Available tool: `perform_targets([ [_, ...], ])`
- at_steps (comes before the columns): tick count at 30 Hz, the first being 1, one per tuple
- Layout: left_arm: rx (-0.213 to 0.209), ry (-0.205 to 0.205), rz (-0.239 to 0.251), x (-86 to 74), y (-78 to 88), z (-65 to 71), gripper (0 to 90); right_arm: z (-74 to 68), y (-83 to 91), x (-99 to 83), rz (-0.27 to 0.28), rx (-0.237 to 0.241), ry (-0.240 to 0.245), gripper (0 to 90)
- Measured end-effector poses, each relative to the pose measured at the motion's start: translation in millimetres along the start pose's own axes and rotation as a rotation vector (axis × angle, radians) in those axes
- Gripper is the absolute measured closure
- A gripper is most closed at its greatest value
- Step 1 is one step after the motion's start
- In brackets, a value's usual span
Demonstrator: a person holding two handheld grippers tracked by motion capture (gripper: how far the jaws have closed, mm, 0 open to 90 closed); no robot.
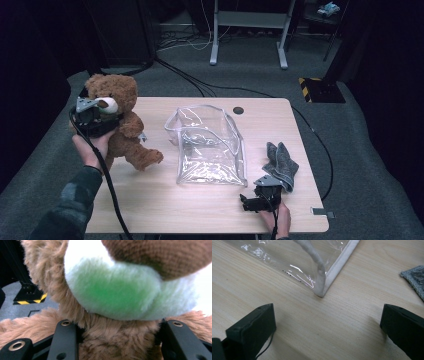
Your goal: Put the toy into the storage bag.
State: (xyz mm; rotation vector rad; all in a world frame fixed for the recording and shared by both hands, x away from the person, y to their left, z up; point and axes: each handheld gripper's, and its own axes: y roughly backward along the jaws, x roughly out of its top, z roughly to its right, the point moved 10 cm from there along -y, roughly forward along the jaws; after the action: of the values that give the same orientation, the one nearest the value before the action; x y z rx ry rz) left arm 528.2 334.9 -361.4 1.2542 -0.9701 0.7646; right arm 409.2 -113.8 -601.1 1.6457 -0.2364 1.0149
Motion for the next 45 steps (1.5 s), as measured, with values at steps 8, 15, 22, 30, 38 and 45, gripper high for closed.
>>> perform_targets([
  [8,0.024,-0.008,0.049,36.3,1.2,-1.4,49.7,0.0,0.0,0.0,0.000,0.000,-0.001,0.0],
  [15,0.044,-0.037,0.065,60.9,-2.9,0.2,49.5,-0.1,0.0,0.1,0.000,0.000,-0.001,0.0],
  [22,0.067,-0.044,0.090,83.1,-8.9,2.4,49.2,-0.5,0.1,0.1,0.000,0.003,-0.002,0.0],
  [30,0.066,-0.057,0.104,101.0,-22.1,17.4,48.9,-0.1,0.0,0.0,0.000,0.000,-0.001,0.0],
  [38,0.046,-0.078,0.121,115.1,-34.3,39.3,48.6,-0.4,0.1,0.0,0.000,0.004,0.000,0.0],
  [45,0.020,-0.089,0.144,125.4,-44.3,62.0,48.6,0.1,0.2,-0.3,-0.002,0.002,0.004,0.0],
])
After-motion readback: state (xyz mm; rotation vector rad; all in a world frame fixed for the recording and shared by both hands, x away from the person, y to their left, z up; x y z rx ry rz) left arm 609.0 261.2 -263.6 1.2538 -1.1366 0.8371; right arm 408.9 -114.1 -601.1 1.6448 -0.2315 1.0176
